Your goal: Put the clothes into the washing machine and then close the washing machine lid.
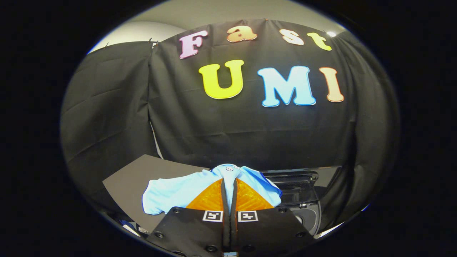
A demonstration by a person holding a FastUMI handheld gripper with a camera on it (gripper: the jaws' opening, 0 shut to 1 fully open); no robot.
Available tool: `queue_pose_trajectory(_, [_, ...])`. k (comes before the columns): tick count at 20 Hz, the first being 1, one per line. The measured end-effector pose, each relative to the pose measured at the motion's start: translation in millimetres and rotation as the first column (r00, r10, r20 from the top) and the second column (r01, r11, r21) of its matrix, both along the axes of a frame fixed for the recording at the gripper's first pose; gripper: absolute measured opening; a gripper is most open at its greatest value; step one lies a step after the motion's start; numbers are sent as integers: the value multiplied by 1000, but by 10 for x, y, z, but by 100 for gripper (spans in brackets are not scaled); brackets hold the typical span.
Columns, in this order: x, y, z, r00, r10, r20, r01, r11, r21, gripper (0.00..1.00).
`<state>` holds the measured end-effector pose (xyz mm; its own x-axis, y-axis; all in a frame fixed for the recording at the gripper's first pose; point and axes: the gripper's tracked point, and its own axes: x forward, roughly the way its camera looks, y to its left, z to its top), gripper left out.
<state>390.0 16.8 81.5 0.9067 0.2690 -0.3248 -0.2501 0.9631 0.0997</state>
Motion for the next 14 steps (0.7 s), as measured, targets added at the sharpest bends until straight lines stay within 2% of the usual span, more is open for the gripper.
queue_pose_trajectory(7, [-60,-482,-32,997,-80,3,80,997,-7,1])
queue_pose_trajectory(14, [-32,-634,-322,994,-104,-30,103,994,-33,1])
